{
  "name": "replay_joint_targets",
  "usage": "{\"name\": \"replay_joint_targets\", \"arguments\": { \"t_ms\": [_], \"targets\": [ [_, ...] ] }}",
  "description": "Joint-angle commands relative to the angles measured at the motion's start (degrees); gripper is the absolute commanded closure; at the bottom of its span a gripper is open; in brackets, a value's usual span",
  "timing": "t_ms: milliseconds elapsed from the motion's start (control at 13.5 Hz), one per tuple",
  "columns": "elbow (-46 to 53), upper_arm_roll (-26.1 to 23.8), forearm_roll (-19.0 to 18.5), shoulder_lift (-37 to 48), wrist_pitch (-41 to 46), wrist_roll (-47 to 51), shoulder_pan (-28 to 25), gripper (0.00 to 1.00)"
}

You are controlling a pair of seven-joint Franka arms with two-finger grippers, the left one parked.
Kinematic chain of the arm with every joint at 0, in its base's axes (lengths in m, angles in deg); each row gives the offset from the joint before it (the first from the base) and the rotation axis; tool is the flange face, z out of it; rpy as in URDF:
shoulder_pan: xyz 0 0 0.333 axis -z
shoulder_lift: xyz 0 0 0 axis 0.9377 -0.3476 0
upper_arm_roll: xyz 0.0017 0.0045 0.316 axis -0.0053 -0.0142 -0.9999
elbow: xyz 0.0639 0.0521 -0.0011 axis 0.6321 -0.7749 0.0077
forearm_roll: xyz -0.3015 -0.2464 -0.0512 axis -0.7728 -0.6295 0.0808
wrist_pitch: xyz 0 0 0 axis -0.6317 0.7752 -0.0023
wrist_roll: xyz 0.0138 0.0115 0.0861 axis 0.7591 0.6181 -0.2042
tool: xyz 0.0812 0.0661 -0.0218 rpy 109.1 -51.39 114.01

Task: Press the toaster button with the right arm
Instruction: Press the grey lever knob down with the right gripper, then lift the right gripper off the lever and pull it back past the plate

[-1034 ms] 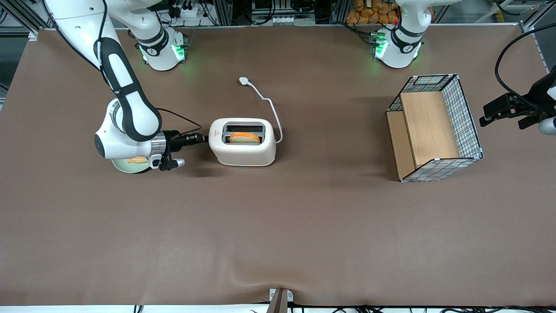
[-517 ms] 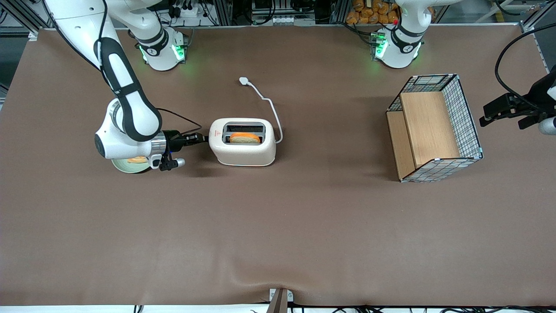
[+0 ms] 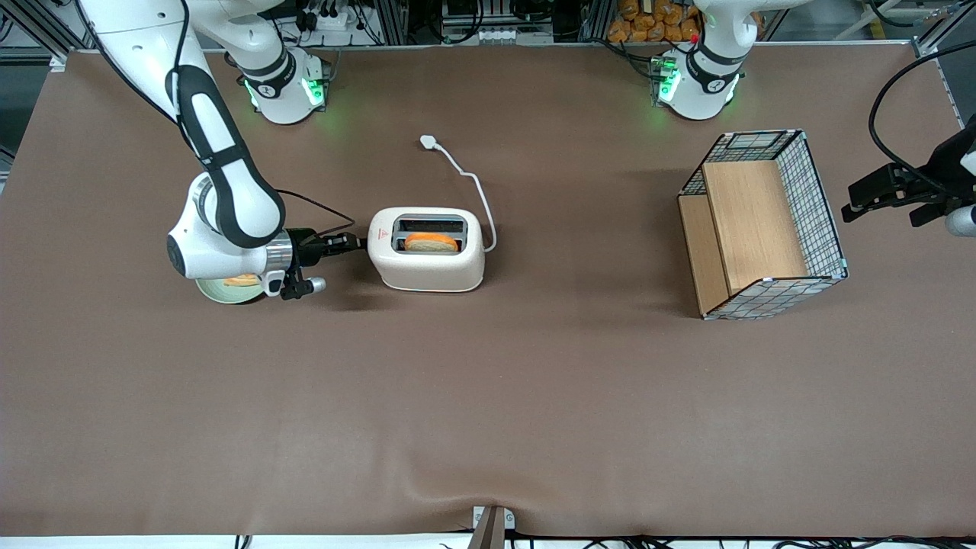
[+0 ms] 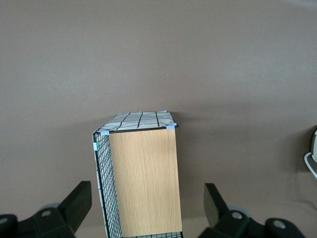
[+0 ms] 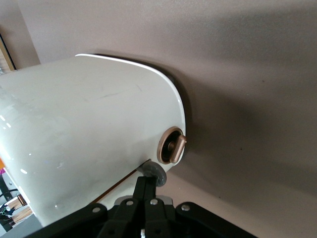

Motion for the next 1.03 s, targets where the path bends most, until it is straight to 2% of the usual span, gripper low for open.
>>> {"name": "replay_joint_targets", "arguments": {
  "t_ms": [0,296,517,665,739,813,961],
  "targets": [
    [-0.33,-0.25,1.14,-2.77,-2.62,-1.95,-1.88,1.0],
    [1.86,0.19,0.01,-0.58,2.56,1.29,-1.35,1.0],
    [5.37,0.19,-5.34,1.45,6.42,8.75,-1.27,1.0],
    [7.58,0.1,-7.99,2.07,8.37,9.65,0.13,0.68],
    [8.02,0.1,-8.08,2.24,8.9,9.65,1.1,0.33],
    [8.54,0.1,-8.17,2.25,9.6,9.3,1.8,0.04],
    [10.3,0.02,-10.18,2.25,11.27,9.04,3.3,0.0]
  ]
}}
